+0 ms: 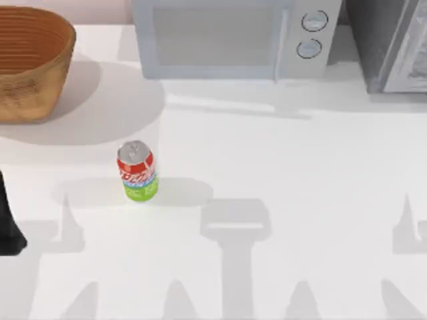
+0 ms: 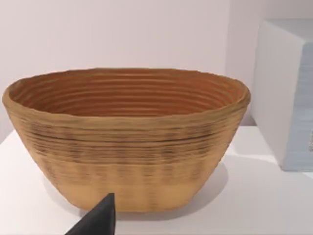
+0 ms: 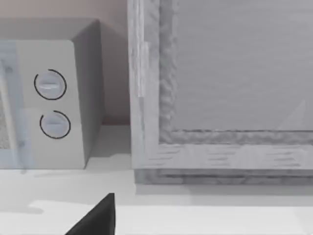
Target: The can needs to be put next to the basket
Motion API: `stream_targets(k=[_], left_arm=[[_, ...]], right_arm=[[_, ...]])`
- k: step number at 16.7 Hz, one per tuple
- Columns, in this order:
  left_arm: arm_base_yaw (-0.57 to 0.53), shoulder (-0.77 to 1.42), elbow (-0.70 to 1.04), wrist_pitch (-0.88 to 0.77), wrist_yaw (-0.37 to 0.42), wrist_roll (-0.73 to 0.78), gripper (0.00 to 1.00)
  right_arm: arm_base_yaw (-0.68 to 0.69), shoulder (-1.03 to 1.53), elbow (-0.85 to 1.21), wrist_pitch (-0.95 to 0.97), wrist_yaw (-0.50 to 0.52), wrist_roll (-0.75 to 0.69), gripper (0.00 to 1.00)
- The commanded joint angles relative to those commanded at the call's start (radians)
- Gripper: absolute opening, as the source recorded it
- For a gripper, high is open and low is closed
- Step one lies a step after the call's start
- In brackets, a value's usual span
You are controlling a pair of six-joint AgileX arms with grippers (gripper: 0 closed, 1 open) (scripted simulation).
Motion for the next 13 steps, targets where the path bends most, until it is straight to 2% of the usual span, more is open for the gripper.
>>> stream_targets(k=[6,13], left_arm=[[-0.039,0.096,0.080,-0.048,-0.005,0.032,1.00],[-0.193,0.614,0.469,-0.313,-0.025,0.172,1.00]], right_arm=[[0.000,0.000,0.000,0.000,0.000,0.000,1.00],[0.000,0.000,0.000,0.000,0.000,0.000,1.00]])
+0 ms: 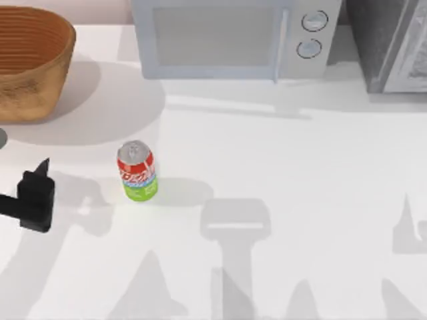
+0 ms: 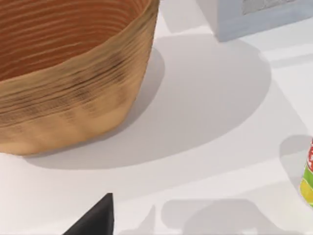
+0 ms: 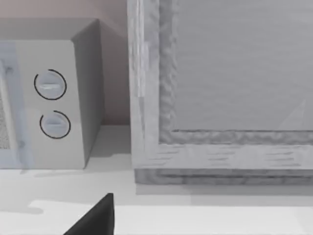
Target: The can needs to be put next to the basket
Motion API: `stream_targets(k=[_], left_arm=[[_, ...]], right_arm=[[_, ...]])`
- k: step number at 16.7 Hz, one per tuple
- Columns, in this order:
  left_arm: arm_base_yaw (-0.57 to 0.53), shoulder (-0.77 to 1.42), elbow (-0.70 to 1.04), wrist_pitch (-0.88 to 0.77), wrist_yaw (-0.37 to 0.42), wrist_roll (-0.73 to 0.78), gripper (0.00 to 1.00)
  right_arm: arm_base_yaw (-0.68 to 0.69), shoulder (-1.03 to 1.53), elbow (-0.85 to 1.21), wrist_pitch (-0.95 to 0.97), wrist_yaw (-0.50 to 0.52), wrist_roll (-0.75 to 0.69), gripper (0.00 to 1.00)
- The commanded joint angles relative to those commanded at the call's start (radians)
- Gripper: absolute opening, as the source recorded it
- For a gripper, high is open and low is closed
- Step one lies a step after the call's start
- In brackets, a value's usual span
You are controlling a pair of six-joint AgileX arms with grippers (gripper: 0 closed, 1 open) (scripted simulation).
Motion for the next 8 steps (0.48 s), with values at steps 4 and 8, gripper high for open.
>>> stream_targets(k=[4,8], left_arm=[[-0.102,0.370,0.293,-0.205,-0.012,0.096,1.00],[-0.183,0.729,0.594,-0.421,-0.014,0.168,1.00]], right_arm=[[0.000,0.000,0.000,0.000,0.000,0.000,1.00],[0.000,0.000,0.000,0.000,0.000,0.000,1.00]])
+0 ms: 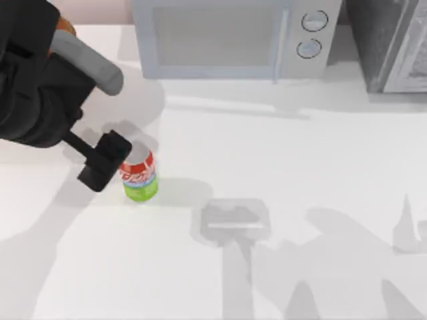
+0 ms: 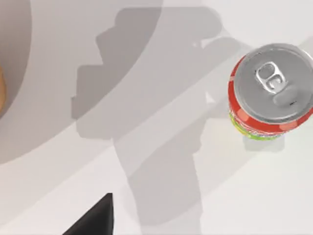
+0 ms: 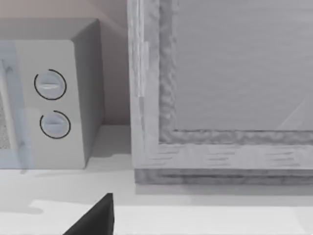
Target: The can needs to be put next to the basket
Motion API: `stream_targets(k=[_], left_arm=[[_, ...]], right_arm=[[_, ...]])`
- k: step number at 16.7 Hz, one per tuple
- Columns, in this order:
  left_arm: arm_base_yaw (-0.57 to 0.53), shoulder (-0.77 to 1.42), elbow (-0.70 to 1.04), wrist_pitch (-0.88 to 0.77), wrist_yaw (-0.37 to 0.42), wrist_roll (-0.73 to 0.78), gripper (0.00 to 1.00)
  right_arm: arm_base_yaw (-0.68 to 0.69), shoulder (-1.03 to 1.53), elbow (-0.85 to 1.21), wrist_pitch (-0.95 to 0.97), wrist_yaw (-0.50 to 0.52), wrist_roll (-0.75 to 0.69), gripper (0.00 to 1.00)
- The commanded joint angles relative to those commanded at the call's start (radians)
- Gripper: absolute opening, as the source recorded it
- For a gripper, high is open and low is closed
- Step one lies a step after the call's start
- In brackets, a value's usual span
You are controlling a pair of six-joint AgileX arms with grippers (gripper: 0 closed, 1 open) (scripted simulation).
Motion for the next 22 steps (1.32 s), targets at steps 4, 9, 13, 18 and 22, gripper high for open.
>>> stream_targets(k=[4,9,13,18,22], left_arm=[[-0.047,0.298,0.271,-0.200,0.005,0.042,1.00],[-0.070,0.565,0.519,-0.399,0.021,0.060,1.00],[-0.066,0.680,0.644,-0.500,0.033,0.054,1.00],[-0.055,0.717,0.701,-0.543,0.042,0.042,1.00],[-0.055,0.717,0.701,-0.543,0.042,0.042,1.00]], right_arm=[[0.000,0.000,0.000,0.000,0.000,0.000,1.00],[0.000,0.000,0.000,0.000,0.000,0.000,1.00],[0.000,0.000,0.000,0.000,0.000,0.000,1.00],[0.000,0.000,0.000,0.000,0.000,0.000,1.00],[0.000,0.000,0.000,0.000,0.000,0.000,1.00]])
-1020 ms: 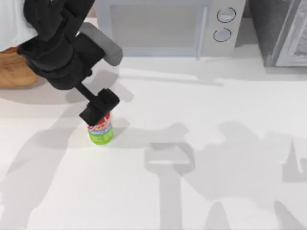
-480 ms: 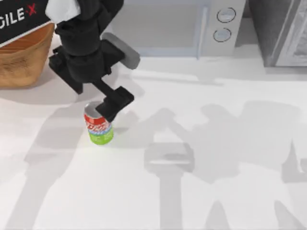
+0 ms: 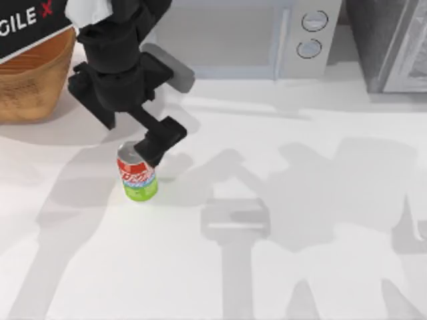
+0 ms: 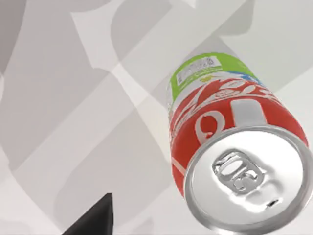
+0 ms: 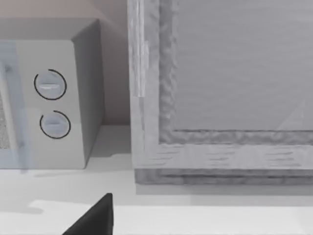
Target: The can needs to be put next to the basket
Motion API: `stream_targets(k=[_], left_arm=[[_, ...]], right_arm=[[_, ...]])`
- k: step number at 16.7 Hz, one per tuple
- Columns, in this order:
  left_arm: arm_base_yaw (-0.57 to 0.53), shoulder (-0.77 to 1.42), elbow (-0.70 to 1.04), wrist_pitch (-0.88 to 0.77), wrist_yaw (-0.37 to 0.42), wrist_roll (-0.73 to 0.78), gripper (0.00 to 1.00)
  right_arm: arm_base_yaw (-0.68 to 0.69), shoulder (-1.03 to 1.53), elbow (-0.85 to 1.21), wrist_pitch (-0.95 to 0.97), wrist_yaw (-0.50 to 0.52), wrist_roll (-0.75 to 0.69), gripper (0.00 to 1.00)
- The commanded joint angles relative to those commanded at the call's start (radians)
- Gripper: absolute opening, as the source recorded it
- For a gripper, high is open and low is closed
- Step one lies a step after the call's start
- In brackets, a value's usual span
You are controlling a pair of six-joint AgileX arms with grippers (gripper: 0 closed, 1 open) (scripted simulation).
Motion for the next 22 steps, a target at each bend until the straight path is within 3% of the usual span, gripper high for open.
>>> stream_targets(k=[3,9,14,22], left_arm=[[-0.002,0.002,-0.019,0.019,0.000,-0.001,1.00],[0.001,0.036,-0.168,0.207,0.000,0.002,1.00],[0.002,0.040,-0.181,0.220,0.000,0.002,1.00],[0.002,0.040,-0.181,0.220,0.000,0.002,0.40]], right_arm=[[0.000,0.000,0.000,0.000,0.000,0.000,1.00],[0.000,0.000,0.000,0.000,0.000,0.000,1.00],[0.000,0.000,0.000,0.000,0.000,0.000,1.00],[0.000,0.000,0.000,0.000,0.000,0.000,1.00]])
